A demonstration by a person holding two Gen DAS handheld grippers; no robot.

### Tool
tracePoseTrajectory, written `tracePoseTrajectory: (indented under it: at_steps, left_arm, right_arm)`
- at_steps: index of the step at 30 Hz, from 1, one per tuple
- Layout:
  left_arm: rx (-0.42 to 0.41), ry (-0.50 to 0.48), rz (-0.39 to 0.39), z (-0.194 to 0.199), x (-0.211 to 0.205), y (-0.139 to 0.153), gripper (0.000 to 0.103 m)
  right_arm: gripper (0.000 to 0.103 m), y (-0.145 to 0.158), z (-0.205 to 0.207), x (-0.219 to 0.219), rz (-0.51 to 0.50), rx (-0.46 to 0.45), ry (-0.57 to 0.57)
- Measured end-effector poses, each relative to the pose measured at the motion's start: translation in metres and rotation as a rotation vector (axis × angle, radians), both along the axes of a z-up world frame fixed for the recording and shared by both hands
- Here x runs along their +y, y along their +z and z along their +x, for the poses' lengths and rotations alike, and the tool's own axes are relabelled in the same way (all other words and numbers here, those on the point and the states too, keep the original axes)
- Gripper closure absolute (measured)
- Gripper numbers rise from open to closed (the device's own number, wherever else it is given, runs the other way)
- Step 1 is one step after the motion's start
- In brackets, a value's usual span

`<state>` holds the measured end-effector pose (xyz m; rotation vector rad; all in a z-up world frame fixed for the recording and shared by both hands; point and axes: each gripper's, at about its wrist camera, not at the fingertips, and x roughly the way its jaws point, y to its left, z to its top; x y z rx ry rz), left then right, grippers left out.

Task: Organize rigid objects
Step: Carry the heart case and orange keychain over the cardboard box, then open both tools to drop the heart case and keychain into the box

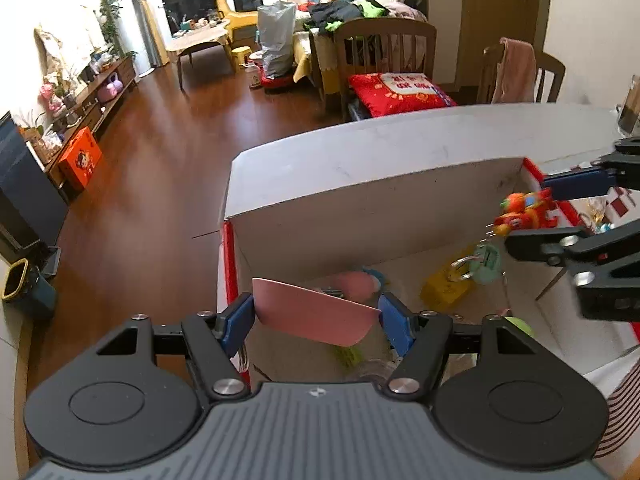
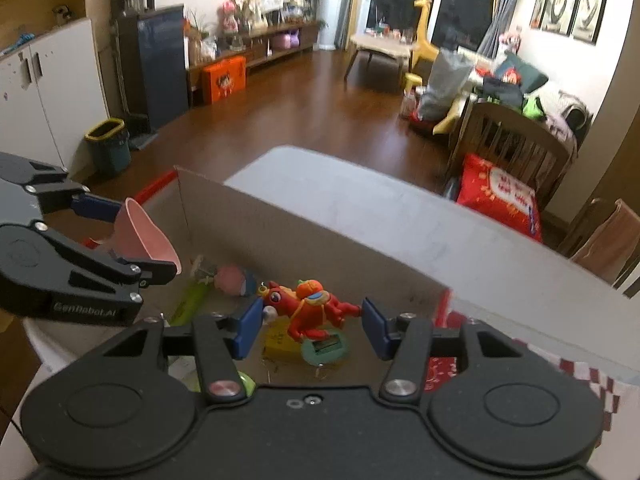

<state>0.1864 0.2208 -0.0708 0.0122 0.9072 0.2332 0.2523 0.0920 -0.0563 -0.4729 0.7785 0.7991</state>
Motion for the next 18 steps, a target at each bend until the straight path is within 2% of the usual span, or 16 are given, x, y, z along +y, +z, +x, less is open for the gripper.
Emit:
tracePoseTrajectory:
  at_steps: [9,18]
  left_arm:
    - [0.049,-0.067,0.023,0.012,0.0,-0.017,0.035]
    - [0.101,-0.09,0.018,0.016,0.003,-0.029,0.035]
  right_arm:
    - [0.049,-0.034,0.008,0.021,-0.091,0.078,-0.024]
    - [0.046,-0.046,0.003,0.031,-0.141,0.097,-0.009]
